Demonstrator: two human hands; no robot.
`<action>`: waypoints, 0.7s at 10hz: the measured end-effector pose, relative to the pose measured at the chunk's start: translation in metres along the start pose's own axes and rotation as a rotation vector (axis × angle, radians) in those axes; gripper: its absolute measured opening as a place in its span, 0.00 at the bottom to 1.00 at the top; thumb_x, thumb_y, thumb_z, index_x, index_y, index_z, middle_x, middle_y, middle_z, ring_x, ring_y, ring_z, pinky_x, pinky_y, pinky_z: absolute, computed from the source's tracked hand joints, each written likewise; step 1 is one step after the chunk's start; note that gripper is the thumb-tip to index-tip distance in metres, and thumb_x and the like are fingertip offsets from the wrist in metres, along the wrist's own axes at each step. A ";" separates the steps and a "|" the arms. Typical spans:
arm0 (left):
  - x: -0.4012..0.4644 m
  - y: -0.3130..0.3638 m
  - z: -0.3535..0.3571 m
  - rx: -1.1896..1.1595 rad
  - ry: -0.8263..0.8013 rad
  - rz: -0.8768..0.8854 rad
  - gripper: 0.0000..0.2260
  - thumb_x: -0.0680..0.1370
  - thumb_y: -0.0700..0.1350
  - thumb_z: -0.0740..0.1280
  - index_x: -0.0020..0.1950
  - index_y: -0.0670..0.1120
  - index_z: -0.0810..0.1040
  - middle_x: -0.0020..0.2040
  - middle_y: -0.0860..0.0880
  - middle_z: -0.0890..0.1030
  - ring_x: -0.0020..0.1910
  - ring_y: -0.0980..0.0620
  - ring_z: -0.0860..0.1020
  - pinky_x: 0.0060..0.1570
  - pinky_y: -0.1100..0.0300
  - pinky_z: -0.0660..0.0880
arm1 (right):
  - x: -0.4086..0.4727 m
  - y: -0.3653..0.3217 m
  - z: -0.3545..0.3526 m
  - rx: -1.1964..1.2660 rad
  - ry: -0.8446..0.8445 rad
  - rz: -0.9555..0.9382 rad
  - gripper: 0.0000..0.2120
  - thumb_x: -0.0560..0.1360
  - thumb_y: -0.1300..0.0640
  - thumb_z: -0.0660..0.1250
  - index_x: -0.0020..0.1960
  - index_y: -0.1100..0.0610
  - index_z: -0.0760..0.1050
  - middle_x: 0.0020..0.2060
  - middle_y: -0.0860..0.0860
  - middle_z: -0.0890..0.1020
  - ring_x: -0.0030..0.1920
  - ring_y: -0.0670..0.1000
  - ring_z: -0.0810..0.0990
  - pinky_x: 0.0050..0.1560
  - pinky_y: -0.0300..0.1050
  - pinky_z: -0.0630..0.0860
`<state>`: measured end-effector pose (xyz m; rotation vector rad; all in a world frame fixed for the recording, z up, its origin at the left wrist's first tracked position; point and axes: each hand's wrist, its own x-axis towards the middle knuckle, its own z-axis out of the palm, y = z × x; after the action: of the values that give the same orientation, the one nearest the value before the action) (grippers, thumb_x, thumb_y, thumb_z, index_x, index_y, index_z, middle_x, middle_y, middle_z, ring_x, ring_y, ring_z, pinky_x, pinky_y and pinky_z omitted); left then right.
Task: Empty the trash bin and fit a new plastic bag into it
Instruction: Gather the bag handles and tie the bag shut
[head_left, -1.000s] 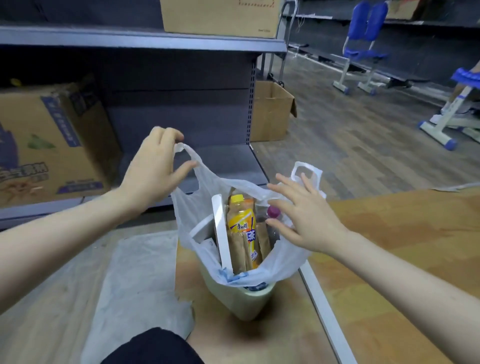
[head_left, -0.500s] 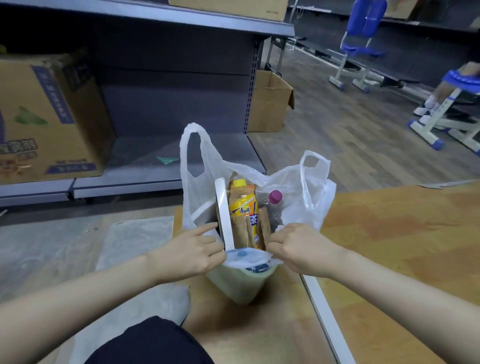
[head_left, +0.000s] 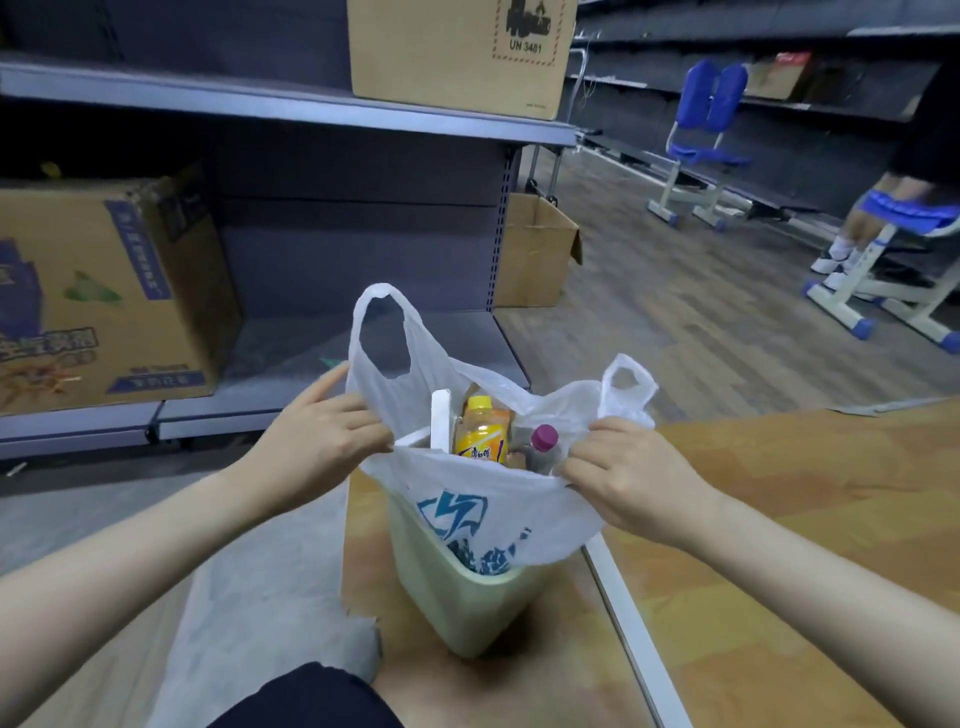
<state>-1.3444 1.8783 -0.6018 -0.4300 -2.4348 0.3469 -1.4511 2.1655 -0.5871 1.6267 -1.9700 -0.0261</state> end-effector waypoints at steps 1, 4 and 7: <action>-0.001 -0.009 -0.004 0.028 -0.052 -0.046 0.09 0.63 0.33 0.76 0.33 0.45 0.81 0.29 0.50 0.80 0.30 0.48 0.80 0.57 0.37 0.71 | 0.006 -0.006 0.001 0.052 0.122 0.066 0.22 0.76 0.65 0.51 0.32 0.59 0.79 0.24 0.51 0.76 0.25 0.53 0.75 0.33 0.39 0.73; 0.017 -0.009 -0.008 0.077 -0.188 0.131 0.12 0.59 0.35 0.80 0.33 0.47 0.80 0.28 0.52 0.78 0.31 0.49 0.79 0.57 0.33 0.71 | 0.043 0.005 -0.007 0.207 -0.145 0.281 0.21 0.77 0.44 0.57 0.52 0.56 0.82 0.44 0.52 0.85 0.42 0.55 0.83 0.49 0.48 0.77; 0.016 0.028 -0.024 -0.150 -0.194 0.231 0.27 0.81 0.52 0.48 0.36 0.49 0.84 0.34 0.51 0.81 0.32 0.51 0.79 0.45 0.56 0.81 | 0.093 0.050 0.076 -0.142 -0.743 0.567 0.22 0.74 0.52 0.67 0.65 0.58 0.66 0.62 0.56 0.74 0.65 0.56 0.70 0.71 0.59 0.57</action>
<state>-1.3350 1.9140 -0.5842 -0.7795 -2.6158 0.3164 -1.5377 2.0684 -0.5930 0.9745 -2.8428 -0.6086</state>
